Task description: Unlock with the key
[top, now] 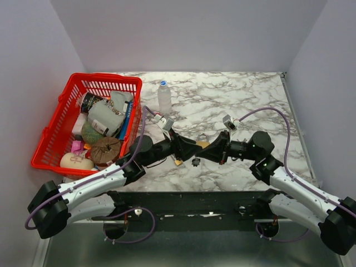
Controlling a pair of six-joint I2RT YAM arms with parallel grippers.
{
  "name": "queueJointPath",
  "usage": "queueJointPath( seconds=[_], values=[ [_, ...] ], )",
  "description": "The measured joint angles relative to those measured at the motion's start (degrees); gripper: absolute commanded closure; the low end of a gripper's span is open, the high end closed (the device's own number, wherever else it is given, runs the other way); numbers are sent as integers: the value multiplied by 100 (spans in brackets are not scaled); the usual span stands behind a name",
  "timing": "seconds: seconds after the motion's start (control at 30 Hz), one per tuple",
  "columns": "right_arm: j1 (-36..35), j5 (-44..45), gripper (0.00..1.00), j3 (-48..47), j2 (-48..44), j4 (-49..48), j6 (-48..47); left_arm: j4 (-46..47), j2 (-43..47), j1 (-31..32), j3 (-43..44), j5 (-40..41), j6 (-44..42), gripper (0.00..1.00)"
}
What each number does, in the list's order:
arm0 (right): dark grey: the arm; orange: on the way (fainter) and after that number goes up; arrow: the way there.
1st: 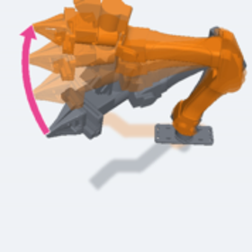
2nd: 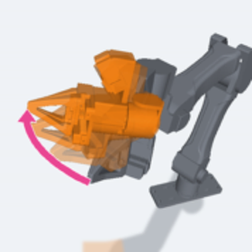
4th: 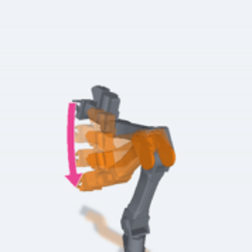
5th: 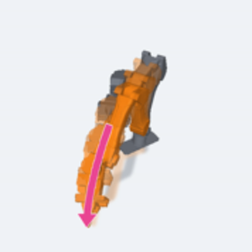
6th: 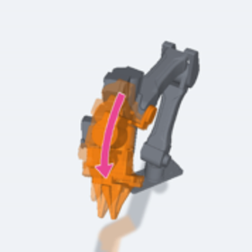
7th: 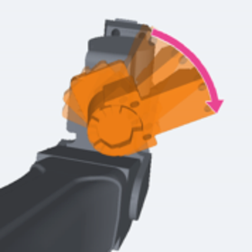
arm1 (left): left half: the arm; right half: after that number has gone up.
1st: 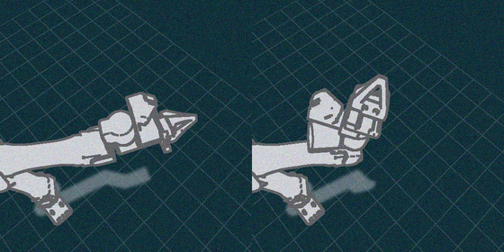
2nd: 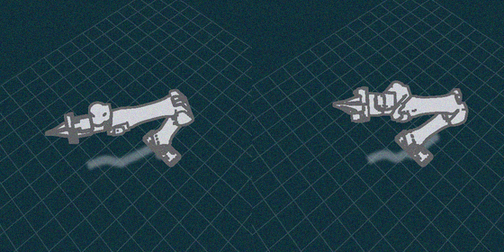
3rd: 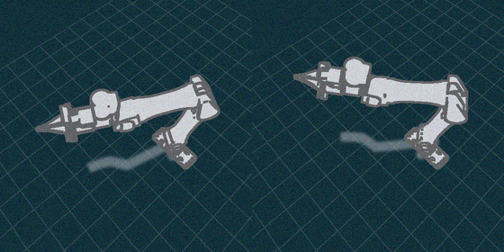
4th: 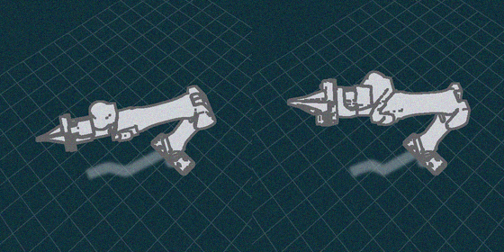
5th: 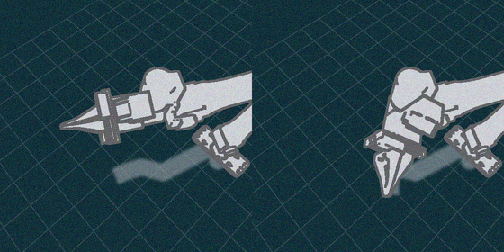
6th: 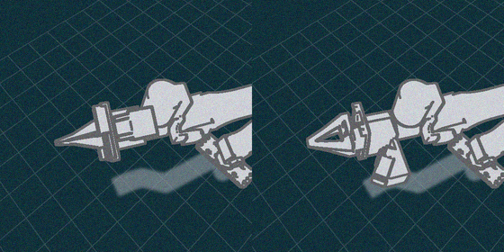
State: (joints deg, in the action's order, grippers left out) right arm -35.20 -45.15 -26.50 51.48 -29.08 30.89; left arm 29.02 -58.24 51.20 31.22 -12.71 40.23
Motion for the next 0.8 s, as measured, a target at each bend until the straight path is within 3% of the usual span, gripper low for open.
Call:
queueJointPath(
  seconds=[0.13, 0.2, 0.47, 0.8],
  values=[
    [0, 92, 99, 0, -98, 94, 13, 138, -7, 68, 2, -52, 24, 48],
    [-9, 138, 99, 0, -157, 149, 11, 186, -7, 83, 2, -85, 37, 38],
    [-11, 337, 99, 2, -337, 236, 0, 330, 107, 122, -98, -79, 190, 24],
    [-11, 540, 99, 2, -339, 236, -4, 439, 308, 181, -249, -103, 315, 40]
  ],
)
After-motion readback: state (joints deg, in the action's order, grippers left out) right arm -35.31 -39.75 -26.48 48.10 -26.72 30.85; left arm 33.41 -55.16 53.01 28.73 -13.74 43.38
